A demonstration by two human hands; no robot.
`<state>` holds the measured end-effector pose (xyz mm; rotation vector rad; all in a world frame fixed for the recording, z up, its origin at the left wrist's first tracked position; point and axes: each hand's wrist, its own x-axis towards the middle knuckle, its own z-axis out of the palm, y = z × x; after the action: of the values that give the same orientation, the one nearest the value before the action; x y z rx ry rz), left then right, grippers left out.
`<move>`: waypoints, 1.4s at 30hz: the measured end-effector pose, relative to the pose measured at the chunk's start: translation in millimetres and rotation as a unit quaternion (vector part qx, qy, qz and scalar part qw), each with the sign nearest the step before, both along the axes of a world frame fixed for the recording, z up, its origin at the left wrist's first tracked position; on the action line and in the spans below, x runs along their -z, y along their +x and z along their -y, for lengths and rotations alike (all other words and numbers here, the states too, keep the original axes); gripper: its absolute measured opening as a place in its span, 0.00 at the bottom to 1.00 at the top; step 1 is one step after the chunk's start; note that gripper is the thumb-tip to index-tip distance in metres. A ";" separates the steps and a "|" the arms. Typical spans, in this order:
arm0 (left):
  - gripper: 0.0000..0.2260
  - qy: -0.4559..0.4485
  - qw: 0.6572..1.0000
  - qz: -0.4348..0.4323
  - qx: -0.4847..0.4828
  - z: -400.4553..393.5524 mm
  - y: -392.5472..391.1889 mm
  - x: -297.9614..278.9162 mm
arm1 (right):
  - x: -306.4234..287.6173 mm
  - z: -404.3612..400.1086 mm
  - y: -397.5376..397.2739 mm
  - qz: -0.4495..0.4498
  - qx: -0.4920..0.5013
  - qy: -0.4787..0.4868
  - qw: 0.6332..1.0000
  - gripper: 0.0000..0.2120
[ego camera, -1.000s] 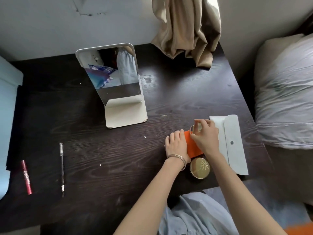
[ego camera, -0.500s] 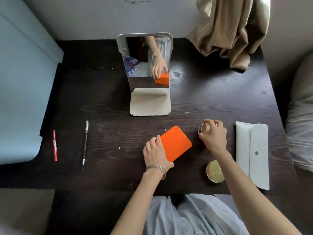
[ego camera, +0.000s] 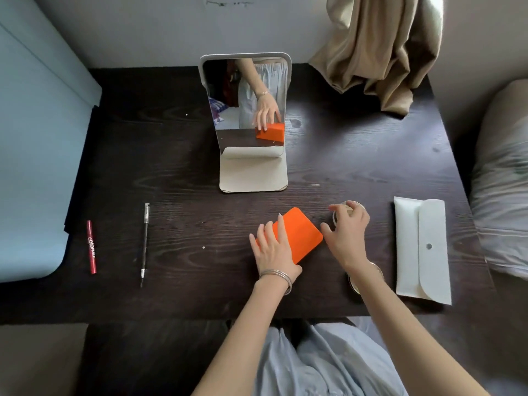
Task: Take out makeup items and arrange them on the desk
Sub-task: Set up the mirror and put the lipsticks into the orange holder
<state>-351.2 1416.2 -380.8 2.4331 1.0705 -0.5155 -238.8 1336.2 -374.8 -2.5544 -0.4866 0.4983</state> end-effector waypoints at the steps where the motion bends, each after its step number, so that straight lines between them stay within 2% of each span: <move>1: 0.53 0.000 1.000 0.007 0.009 0.4 2.6 0.5 | -2.6 -1.6 -9.8 -0.001 -0.009 0.014 1.000 0.17; 3: 0.53 0.000 1.000 0.023 0.020 -1.0 7.3 1.9 | -5.9 -4.2 -28.3 -0.015 -0.015 0.031 0.999 0.16; 6: 0.51 0.010 0.999 0.032 0.007 -7.6 9.2 3.6 | -3.4 -9.3 -47.1 -0.069 0.000 0.043 0.997 0.21; 9: 0.48 -0.038 0.993 0.036 -0.104 -17.3 1.8 -0.2 | -1.7 -18.3 -58.8 -0.166 0.041 0.086 0.982 0.22; 11: 0.48 -0.080 0.981 0.031 -0.174 -25.4 -6.3 -3.2 | -1.3 -26.2 -65.4 -0.222 0.028 0.084 0.971 0.22; 15: 0.52 -0.102 0.966 0.003 -0.239 -43.1 -22.8 -6.0 | 1.2 -44.2 -76.6 -0.291 0.033 0.085 0.952 0.22; 17: 0.51 -0.105 0.959 -0.015 -0.261 -51.4 -25.3 -5.9 | 3.0 -56.6 -81.7 -0.304 0.041 0.080 0.948 0.21; 18: 0.48 -0.100 0.957 -0.023 -0.271 -54.7 -25.2 -5.1 | 2.7 -63.2 -85.0 -0.308 0.042 0.068 0.948 0.19; 20: 0.36 -0.059 0.960 -0.030 -0.271 -58.4 -24.3 -2.9 | 2.8 -74.1 -91.9 -0.314 0.026 0.031 0.949 0.14; 22: 0.27 -0.011 0.969 -0.037 -0.244 -58.3 -23.9 -0.4 | 4.9 -79.5 -96.6 -0.327 0.038 0.008 0.944 0.13; 24: 0.32 0.004 0.976 -0.050 -0.213 -56.5 -26.0 1.0 | 10.3 -78.2 -97.2 -0.361 0.079 0.023 0.929 0.14; 26: 0.44 -0.012 0.978 -0.062 -0.198 -55.9 -27.7 0.3 | 11.6 -74.4 -93.0 -0.388 0.113 0.050 0.913 0.16; 28: 0.51 -0.027 0.978 -0.051 -0.202 -56.7 -29.4 -0.2 | 15.0 -71.0 -88.1 -0.406 0.127 0.065 0.903 0.14; 38: 0.53 -0.085 0.962 -0.022 -0.257 -62.4 -27.3 -5.1 | 13.2 -69.0 -68.3 -0.401 0.081 0.030 0.912 0.13; 42: 0.50 -0.173 0.946 0.018 -0.274 -75.2 -35.0 -7.6 | 11.5 -67.4 -64.7 -0.368 0.011 -0.004 0.930 0.08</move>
<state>-386.2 1491.4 -373.2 1.7346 1.4328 -0.4231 -303.4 1403.5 -386.3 -2.1475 -0.1721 1.3637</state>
